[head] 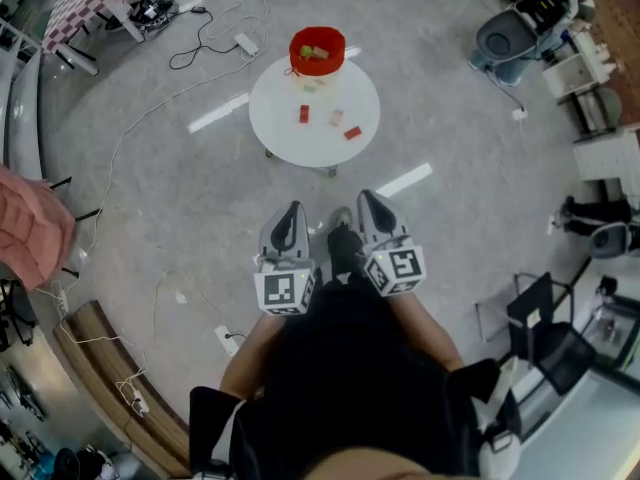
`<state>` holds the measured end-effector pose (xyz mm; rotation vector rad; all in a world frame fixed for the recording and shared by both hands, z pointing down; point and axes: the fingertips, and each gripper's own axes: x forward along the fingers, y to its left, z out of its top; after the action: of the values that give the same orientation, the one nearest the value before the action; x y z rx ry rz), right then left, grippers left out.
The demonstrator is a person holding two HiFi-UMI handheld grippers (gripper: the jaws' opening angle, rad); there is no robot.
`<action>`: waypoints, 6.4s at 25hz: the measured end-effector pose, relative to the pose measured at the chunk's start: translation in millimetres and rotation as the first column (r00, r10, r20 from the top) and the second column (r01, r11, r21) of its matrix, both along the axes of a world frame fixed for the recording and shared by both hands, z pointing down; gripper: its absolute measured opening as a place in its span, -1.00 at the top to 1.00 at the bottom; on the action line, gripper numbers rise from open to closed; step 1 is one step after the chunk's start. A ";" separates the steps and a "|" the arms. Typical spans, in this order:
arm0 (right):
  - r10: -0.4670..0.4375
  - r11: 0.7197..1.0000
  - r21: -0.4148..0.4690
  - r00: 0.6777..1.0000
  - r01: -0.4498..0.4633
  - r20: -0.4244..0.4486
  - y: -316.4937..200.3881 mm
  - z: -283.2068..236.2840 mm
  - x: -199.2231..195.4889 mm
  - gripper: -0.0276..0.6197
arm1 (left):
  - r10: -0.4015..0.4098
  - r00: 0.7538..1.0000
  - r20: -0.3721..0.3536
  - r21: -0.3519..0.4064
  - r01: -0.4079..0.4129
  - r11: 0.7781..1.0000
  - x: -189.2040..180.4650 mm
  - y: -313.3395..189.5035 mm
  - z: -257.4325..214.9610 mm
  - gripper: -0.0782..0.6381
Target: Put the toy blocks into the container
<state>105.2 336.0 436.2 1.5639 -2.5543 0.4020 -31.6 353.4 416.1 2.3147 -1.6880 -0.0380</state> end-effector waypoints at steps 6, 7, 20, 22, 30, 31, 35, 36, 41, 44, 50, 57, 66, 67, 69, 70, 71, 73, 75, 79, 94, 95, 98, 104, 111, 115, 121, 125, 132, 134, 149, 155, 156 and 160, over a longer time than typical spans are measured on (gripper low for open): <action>-0.013 1.000 0.000 1.000 0.013 -0.014 -39.7 12.5 6.2 0.92 | 0.001 1.000 0.009 -0.025 0.000 1.000 6.6 -35.8 7.9 0.79; -0.016 1.000 -0.001 1.000 0.016 -0.015 -49.2 13.8 8.4 0.92 | -0.006 1.000 0.010 -0.020 0.006 1.000 8.1 -44.3 7.4 0.79; -0.104 0.993 -0.051 0.994 0.103 -0.035 -203.0 38.1 45.5 0.92 | -0.043 0.995 0.086 -0.048 0.047 0.998 44.6 -188.1 21.7 0.79; -0.124 0.991 -0.062 0.991 0.121 -0.041 -224.2 43.3 50.6 0.92 | -0.056 0.994 0.092 -0.051 0.061 0.997 51.0 -205.7 23.4 0.79; -0.231 0.967 -0.130 0.969 0.218 -0.091 -283.3 74.6 57.0 0.92 | -0.120 0.989 0.081 -0.052 0.124 0.991 67.1 -250.7 14.9 0.79; -0.237 0.964 -0.145 0.967 0.222 -0.096 -288.1 81.7 57.7 0.92 | -0.122 0.989 0.081 -0.053 0.126 0.991 68.5 -253.5 14.4 0.79; -0.272 0.950 -0.193 0.954 0.246 -0.124 -306.0 106.0 53.5 0.92 | -0.132 0.987 0.089 -0.055 0.137 0.989 67.1 -266.9 16.3 0.79; -0.282 0.946 -0.202 0.950 0.252 -0.134 -310.9 111.0 50.2 0.92 | -0.132 0.987 0.089 -0.055 0.137 0.989 65.1 -271.5 18.1 0.79; -0.318 0.927 -0.267 0.930 0.264 -0.184 -328.7 143.8 31.6 0.92 | -0.135 0.988 0.070 -0.081 0.140 0.987 52.8 -295.8 30.1 0.79; -0.358 0.899 -0.341 0.910 0.275 -0.208 -332.2 174.5 24.1 0.91 | -0.127 0.989 0.069 -0.083 0.133 0.988 47.0 -310.6 34.4 0.79; -0.465 0.827 -0.482 0.835 0.290 -0.295 -345.1 234.9 15.7 0.83 | -0.095 0.993 0.065 -0.104 0.101 0.989 36.4 -341.9 43.7 0.79; -0.606 0.713 -0.634 0.717 0.298 -0.345 -341.6 308.4 11.4 0.80 | -0.071 0.997 0.018 -0.132 0.073 0.989 25.8 -372.3 48.3 0.79; -0.715 0.575 -0.783 0.610 0.236 -0.342 -334.3 386.0 26.6 0.73 | -0.049 0.999 -0.004 -0.174 0.047 0.984 21.3 -397.0 64.9 0.79; -0.722 0.573 -0.788 0.594 0.226 -0.355 -336.6 391.4 28.8 0.73 | -0.050 0.999 -0.008 -0.178 0.048 0.983 20.8 -398.7 66.7 0.79; -0.744 0.549 -0.805 0.571 0.226 -0.348 -334.9 400.8 29.5 0.73 | -0.055 0.998 -0.018 -0.186 0.051 0.981 20.1 -401.5 68.4 0.79; -0.754 0.535 -0.812 0.565 0.232 -0.335 -332.9 404.3 28.2 0.73 | -0.057 0.998 -0.022 -0.191 0.051 0.980 19.6 -402.3 69.0 0.79; -0.762 0.524 -0.818 0.561 0.238 -0.325 -331.1 407.1 26.5 0.73 | -0.057 0.998 -0.023 -0.196 0.051 0.979 19.0 -402.8 70.2 0.79; -0.775 0.507 -0.825 0.550 0.250 -0.310 -327.7 414.1 23.3 0.73 | -0.054 0.998 -0.018 -0.205 0.050 0.977 17.2 -403.8 73.0 0.79; -0.782 0.499 -0.830 0.542 0.249 -0.307 -325.9 419.3 21.7 0.73 | -0.055 0.998 -0.015 -0.212 0.051 0.976 14.9 -405.3 74.6 0.79; -0.777 0.494 -0.842 0.544 0.216 -0.317 -325.4 422.7 22.5 0.73 | -0.060 0.998 -0.014 -0.226 0.055 0.973 9.3 -407.3 76.9 0.79; -0.766 0.523 -0.817 0.555 0.242 -0.325 -332.0 399.1 13.8 0.76 | -0.073 0.997 -0.012 -0.213 0.068 0.975 -5.6 -403.9 75.4 0.79; -0.765 0.535 -0.809 0.548 0.246 -0.339 -332.9 396.1 13.6 0.76 | -0.074 0.997 -0.013 -0.209 0.069 0.975 -6.1 -403.3 74.5 0.79; -0.764 0.569 -0.775 0.525 0.274 -0.376 -333.7 380.8 10.2 0.76 | -0.068 0.998 -0.007 -0.196 0.065 0.979 -7.4 -400.1 71.7 0.79; -0.738 0.646 -0.668 0.525 0.369 -0.424 -335.3 318.9 -9.7 0.76 | -0.068 0.998 -0.005 -0.172 0.066 0.983 -12.8 -394.8 63.0 0.79; -0.616 0.756 -0.515 0.704 0.403 -0.353 -358.9 219.1 -38.4 0.76 | -0.081 0.997 0.007 -0.152 0.081 0.985 -20.7 -391.7 52.8 0.79; -0.465 0.841 -0.415 0.856 0.347 -0.226 -395.2 172.4 -43.4 0.76 | -0.090 0.996 0.028 -0.136 0.093 0.986 -29.9 -392.7 54.1 0.79; -0.298 0.907 -0.368 0.931 0.206 -0.212 -455.5 160.8 -34.5 0.76 | -0.093 0.994 0.050 -0.122 0.098 0.988 -37.3 -394.9 47.6 0.79; -0.259 0.901 -0.414 0.930 0.134 -0.261 -479.8 190.6 -29.3 0.76 | -0.096 0.995 0.041 -0.128 0.100 0.987 -36.2 -392.8 47.5 0.79; -0.255 0.866 -0.495 0.918 0.077 -0.303 -482.1 215.7 -30.0 0.75 | -0.102 0.994 0.046 -0.138 0.107 0.985 -40.2 -390.3 47.4 0.79; -0.240 0.863 -0.502 0.922 0.060 -0.303 -484.5 217.8 -27.1 0.75 | -0.103 0.994 0.046 -0.140 0.109 0.984 -40.8 -390.6 47.7 0.79; -0.188 0.928 -0.358 0.959 0.103 -0.212 -459.5 191.4 18.2 0.91 | -0.059 0.997 0.046 -0.138 0.065 0.988 -19.6 -396.8 55.5 0.79; -0.180 0.884 -0.463 0.963 0.069 -0.201 -407.7 223.8 39.5 0.92 | -0.037 0.998 0.045 -0.141 0.043 0.989 1.4 -391.8 56.7 0.79; -0.181 0.882 -0.467 0.961 0.064 -0.209 -402.3 231.6 43.2 0.92 | -0.033 0.999 0.043 -0.141 0.039 0.989 5.0 -391.4 57.2 0.79; -0.190 0.862 -0.505 0.950 0.042 -0.246 -376.9 261.6 56.2 0.92 | -0.014 0.999 0.043 -0.143 0.020 0.990 18.9 -387.7 60.7 0.79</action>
<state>161.4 -40.9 697.8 1.1715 -2.0865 0.6921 -12.7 -34.3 476.8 2.2106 -1.6717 0.1249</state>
